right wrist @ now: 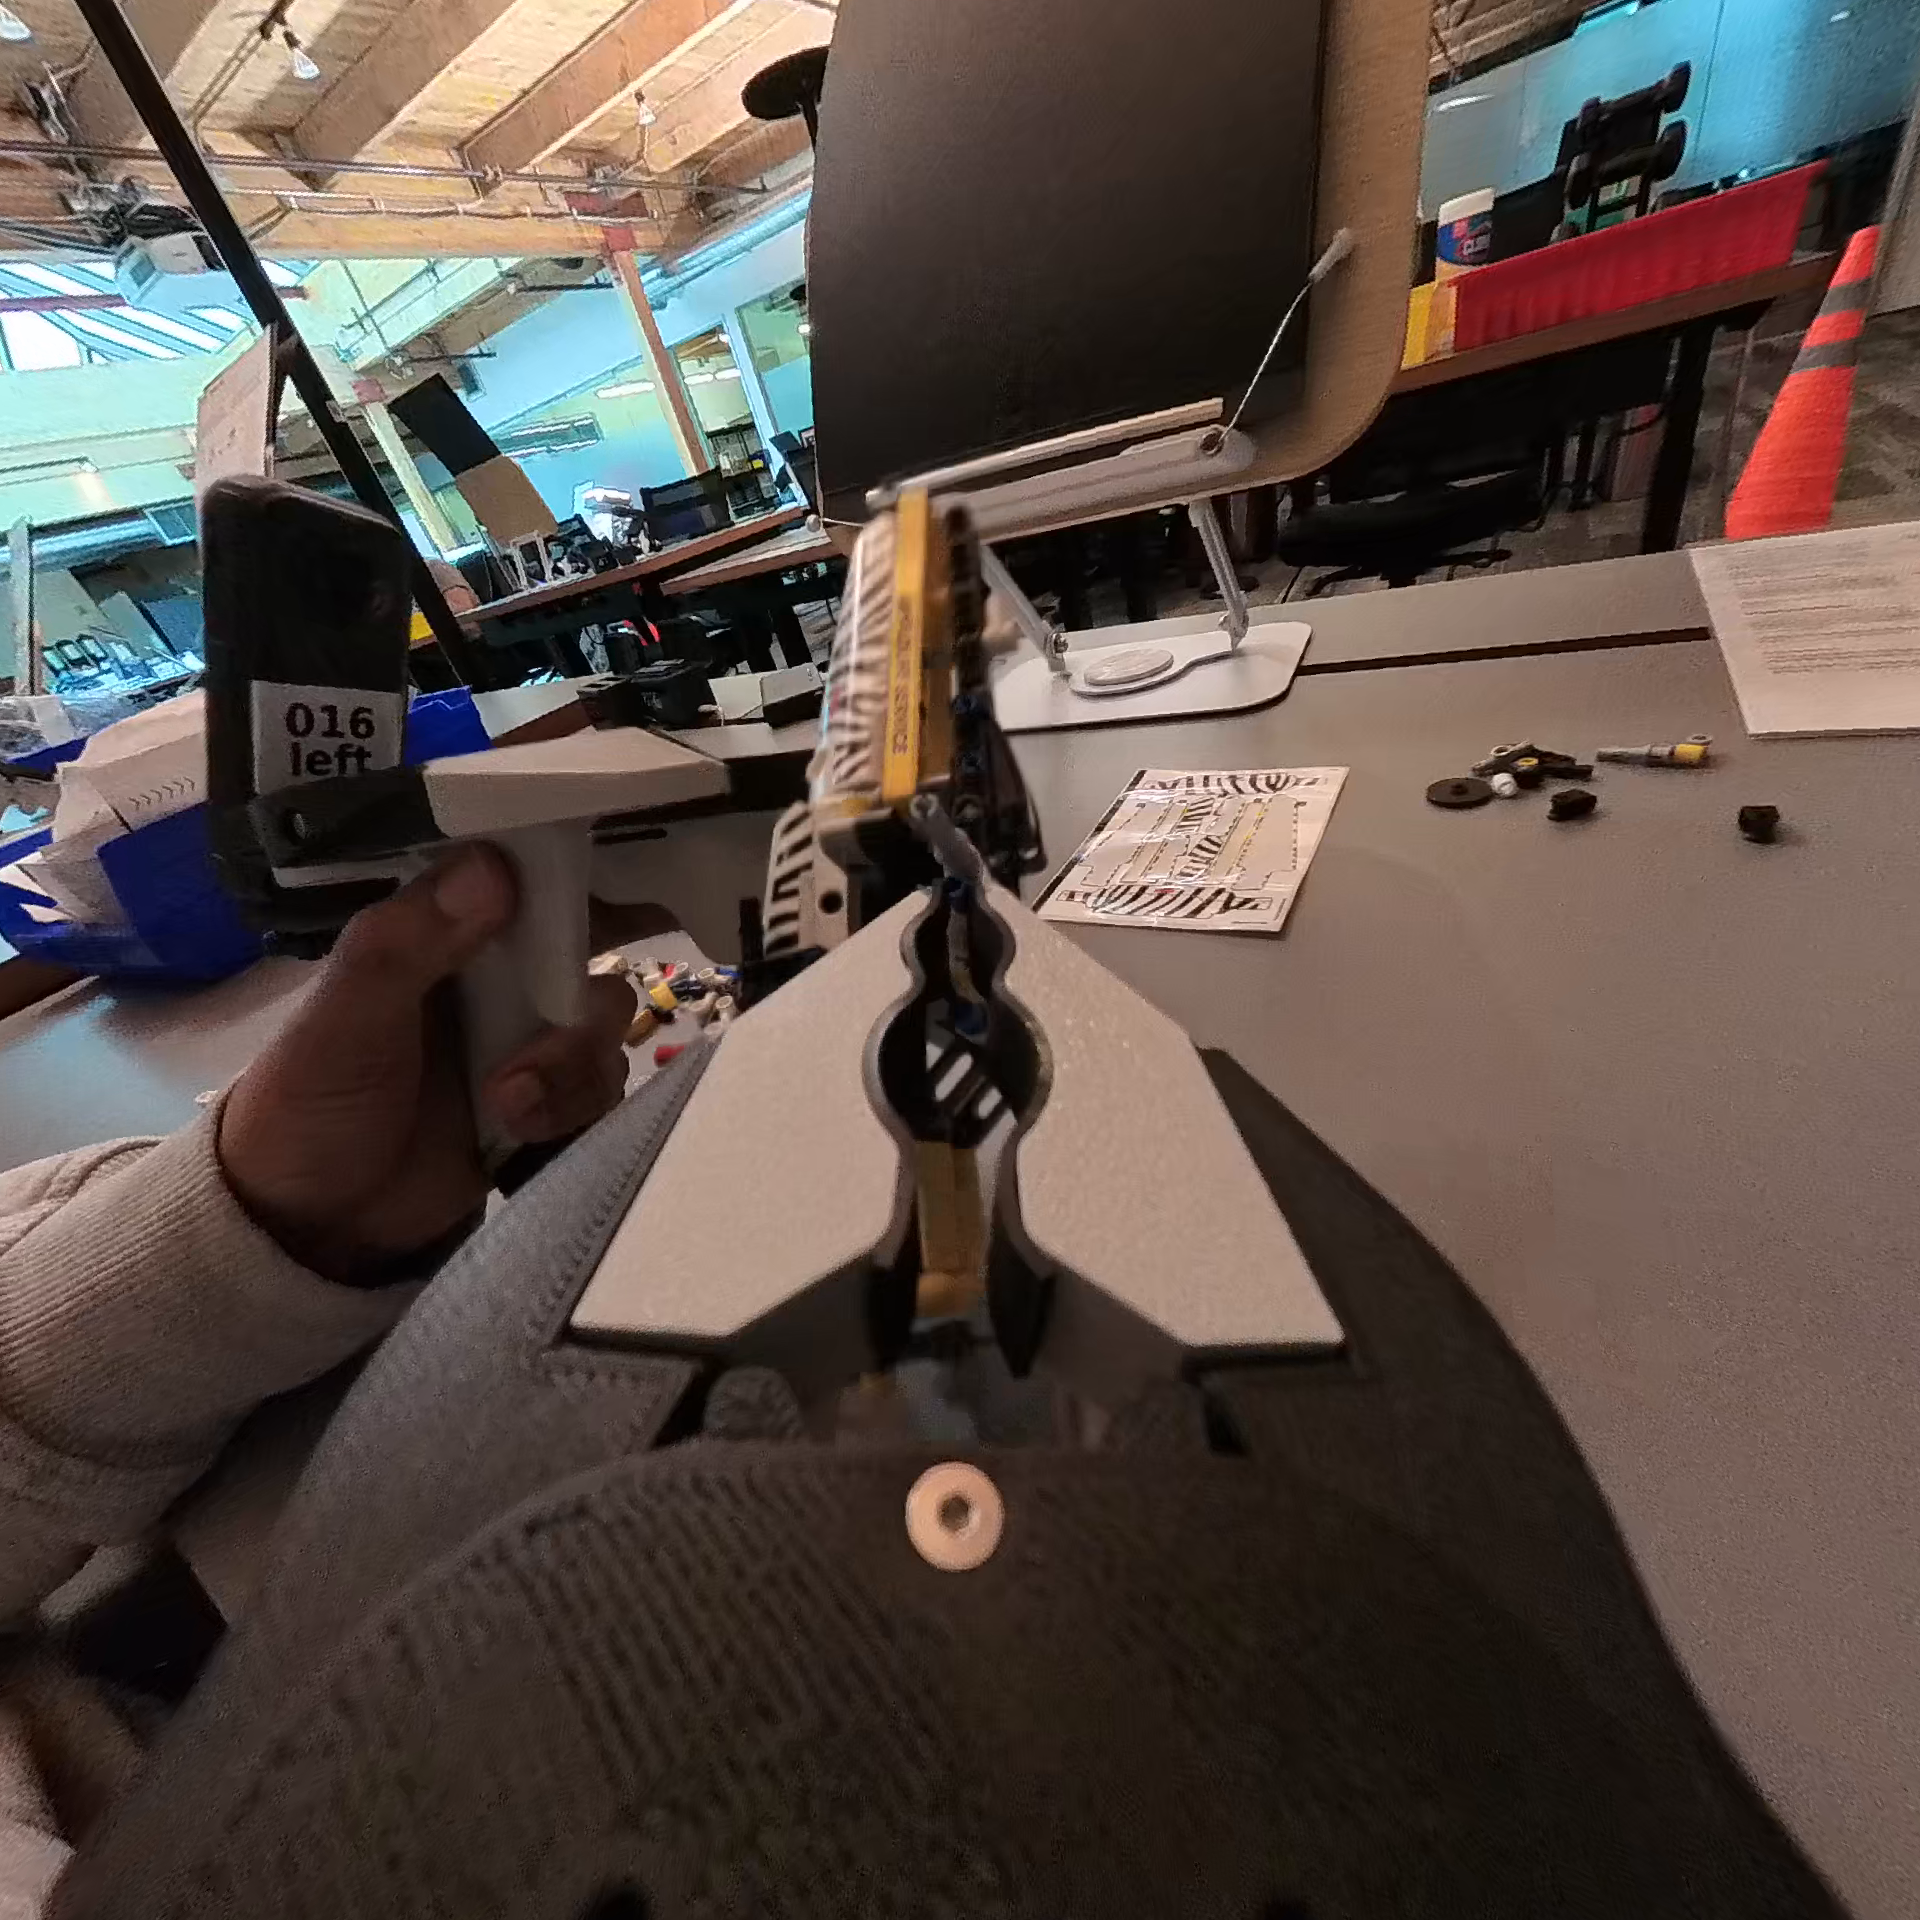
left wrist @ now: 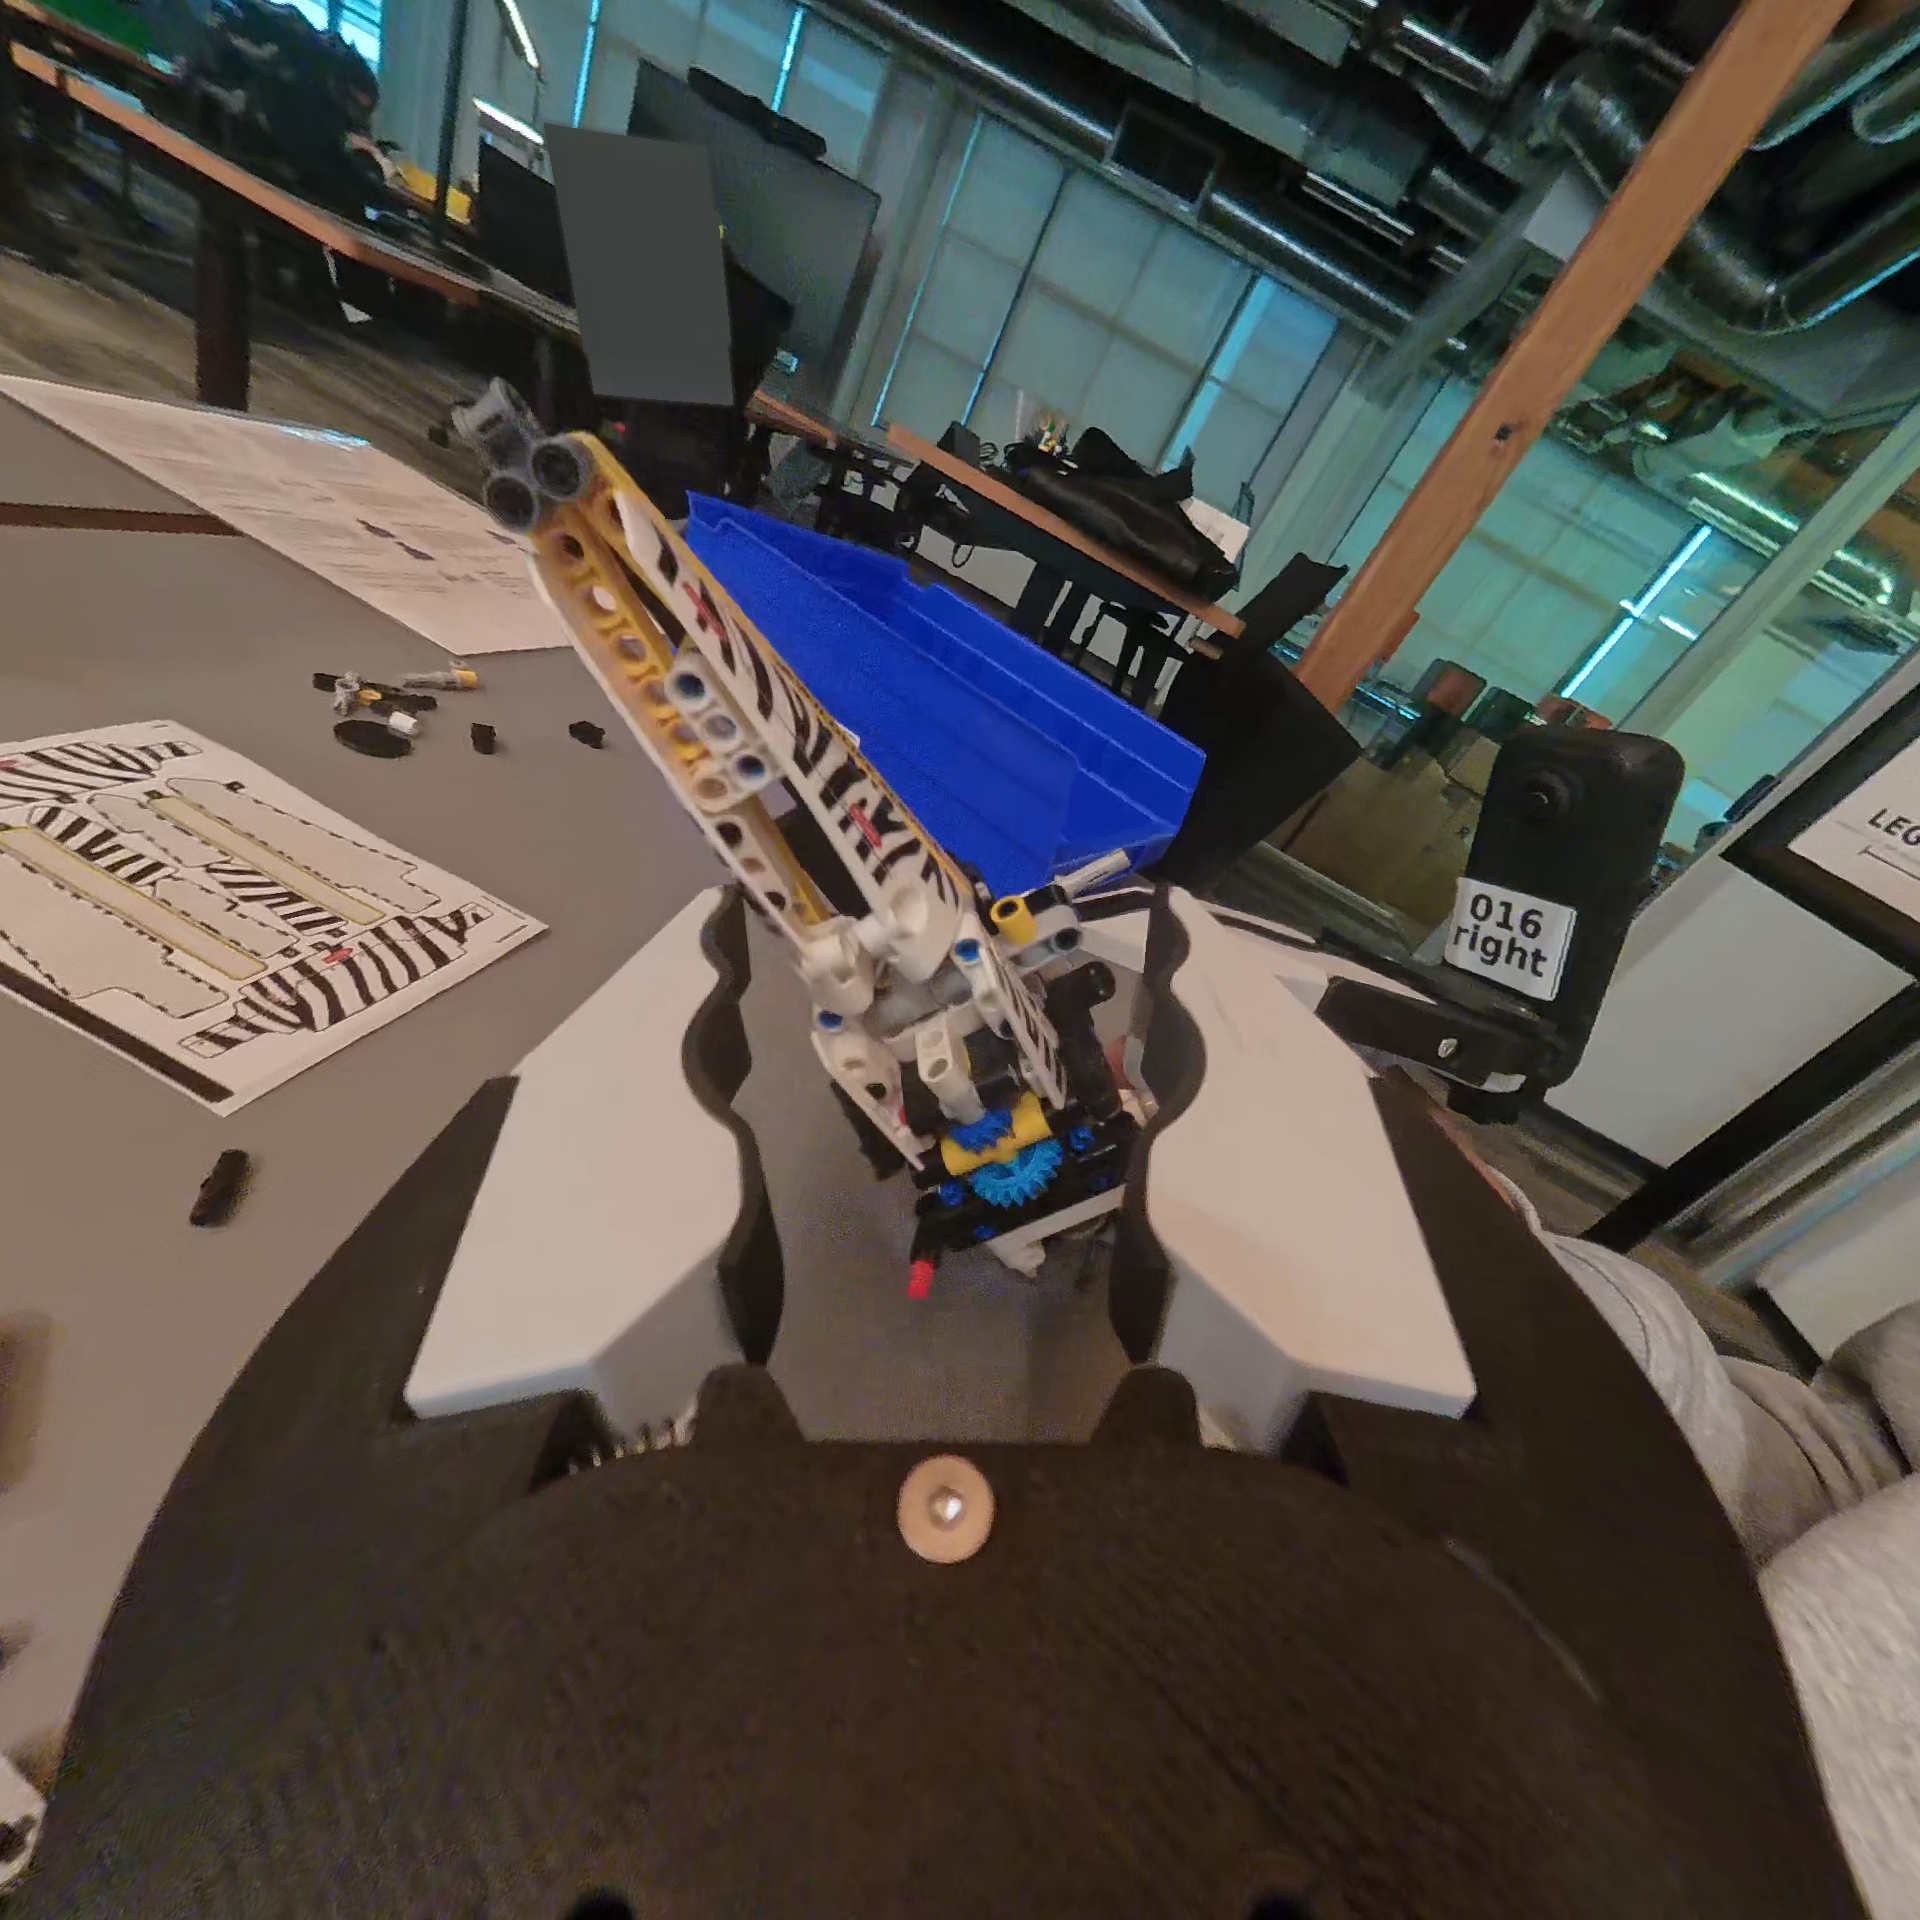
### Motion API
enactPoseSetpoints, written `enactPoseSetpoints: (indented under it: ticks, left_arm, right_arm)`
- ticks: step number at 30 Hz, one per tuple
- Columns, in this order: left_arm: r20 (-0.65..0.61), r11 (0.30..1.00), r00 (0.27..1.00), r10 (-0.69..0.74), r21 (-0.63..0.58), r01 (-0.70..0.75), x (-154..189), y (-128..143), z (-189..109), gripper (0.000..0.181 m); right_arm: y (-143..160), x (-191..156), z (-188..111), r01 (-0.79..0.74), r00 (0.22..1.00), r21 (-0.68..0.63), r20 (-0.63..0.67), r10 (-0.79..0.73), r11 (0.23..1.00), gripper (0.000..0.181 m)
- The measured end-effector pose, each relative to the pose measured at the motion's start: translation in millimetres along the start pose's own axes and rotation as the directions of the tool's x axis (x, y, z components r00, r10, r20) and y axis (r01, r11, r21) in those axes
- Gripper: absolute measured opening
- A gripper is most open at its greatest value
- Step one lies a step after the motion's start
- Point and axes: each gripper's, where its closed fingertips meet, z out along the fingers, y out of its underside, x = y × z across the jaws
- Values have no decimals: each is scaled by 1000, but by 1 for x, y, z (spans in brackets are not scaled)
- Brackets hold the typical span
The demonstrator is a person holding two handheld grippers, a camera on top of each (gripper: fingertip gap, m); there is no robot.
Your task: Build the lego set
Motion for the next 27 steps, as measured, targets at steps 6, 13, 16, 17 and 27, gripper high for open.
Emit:
enactPoseSetpoints:
  ticks: [6, 13, 16, 17, 27]
  left_arm:
    - [6, 999, 999, -42, 33, 42, -7, -6, -7, 77]
    - [78, 974, 971, 228, 0, -228, 3, -32, -27, 76]
    - [-116, 920, 943, 313, -211, -331, 29, -13, -23, 65]
    - [-188, 892, 935, 299, -292, -344, 35, -5, -23, 64]
    - [-503, 467, 765, 402, -606, -643, 14, 52, -9, 34]
  right_arm:
    - [3, -2, 1, 7, 1000, -26, 13, -7, 1000, 1]
    - [10, -19, 2, 131, 988, -97, 92, -122, 987, 1]
    - [16, -26, 3, 221, 972, -158, 115, -204, 963, 1]
    - [17, -29, 3, 232, 969, -161, 128, -213, 959, 1]
    - [28, -32, -1, 304, 936, -238, 254, -243, 923, 0]
